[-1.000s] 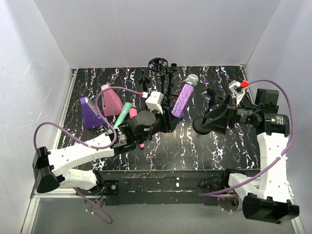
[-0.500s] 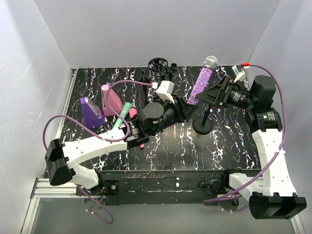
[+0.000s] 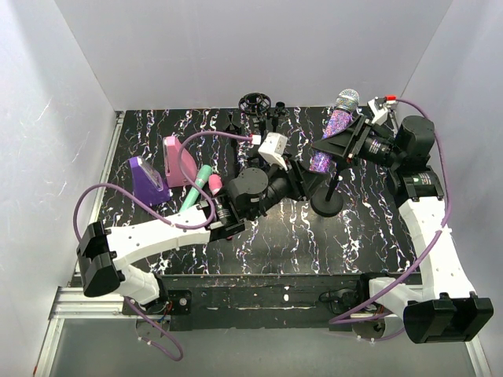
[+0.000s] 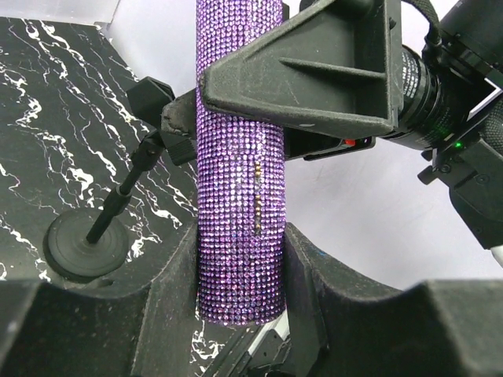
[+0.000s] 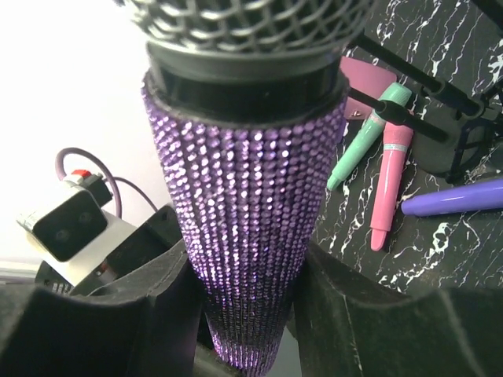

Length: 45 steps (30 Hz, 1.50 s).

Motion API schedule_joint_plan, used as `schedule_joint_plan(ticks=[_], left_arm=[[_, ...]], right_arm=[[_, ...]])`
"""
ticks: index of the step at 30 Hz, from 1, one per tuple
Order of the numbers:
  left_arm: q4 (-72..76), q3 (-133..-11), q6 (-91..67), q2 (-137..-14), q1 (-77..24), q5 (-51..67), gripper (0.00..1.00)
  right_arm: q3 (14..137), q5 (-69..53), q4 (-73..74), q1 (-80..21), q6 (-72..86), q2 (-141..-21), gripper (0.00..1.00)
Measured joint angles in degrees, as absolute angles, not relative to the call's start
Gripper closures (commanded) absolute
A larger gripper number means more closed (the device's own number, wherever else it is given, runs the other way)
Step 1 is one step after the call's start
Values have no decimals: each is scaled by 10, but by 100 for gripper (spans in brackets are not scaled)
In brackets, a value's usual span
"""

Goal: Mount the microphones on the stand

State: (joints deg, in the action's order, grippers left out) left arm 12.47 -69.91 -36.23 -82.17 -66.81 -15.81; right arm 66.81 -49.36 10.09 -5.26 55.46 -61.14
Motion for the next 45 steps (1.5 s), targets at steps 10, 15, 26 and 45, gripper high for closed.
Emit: schedule_joint_plan(ticks=[10,15,26,45], left_arm=[[64,-667,-346,-726,-639,-51,2],[43,-680,-385,-670,-530,68,2],[114,-787,-472,-828,-498,257,9],[211,-820,-512,-896,-501,305,30]], right_arm=[[673,-622,135,-54,333,-611,99],[673,-726,136,-55,245,-609,99],[672,-811,131,-70,209,-608,99],[658,-829,87,-79,243,-622,99]])
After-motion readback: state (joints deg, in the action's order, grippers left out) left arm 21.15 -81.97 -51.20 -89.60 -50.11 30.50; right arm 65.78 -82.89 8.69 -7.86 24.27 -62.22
